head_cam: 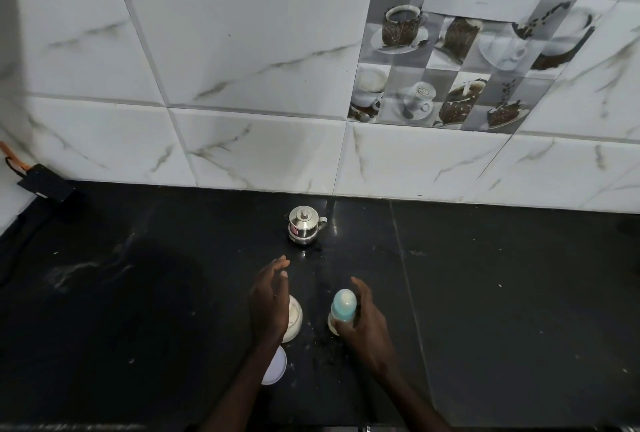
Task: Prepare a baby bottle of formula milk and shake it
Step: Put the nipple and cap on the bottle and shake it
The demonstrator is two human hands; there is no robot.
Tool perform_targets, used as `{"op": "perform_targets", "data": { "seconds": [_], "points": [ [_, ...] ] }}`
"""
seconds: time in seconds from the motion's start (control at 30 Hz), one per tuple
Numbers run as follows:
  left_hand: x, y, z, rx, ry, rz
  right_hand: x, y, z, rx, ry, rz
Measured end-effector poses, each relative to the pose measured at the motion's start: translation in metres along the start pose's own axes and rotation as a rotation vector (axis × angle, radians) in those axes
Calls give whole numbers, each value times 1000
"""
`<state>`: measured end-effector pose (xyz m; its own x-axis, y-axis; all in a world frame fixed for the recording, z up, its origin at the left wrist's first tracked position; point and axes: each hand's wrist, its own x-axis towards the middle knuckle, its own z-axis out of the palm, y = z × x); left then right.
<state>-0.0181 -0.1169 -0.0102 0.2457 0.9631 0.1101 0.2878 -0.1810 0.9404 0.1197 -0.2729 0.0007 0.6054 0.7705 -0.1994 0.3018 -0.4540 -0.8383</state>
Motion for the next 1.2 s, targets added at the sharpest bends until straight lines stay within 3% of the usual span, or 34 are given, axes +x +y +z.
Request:
{"op": "perform_targets", "data": {
  "seconds": [1.2],
  "points": [
    [-16, 2, -10, 35, -14, -30, 8, 41, 25, -132, -14, 8]
  ]
}}
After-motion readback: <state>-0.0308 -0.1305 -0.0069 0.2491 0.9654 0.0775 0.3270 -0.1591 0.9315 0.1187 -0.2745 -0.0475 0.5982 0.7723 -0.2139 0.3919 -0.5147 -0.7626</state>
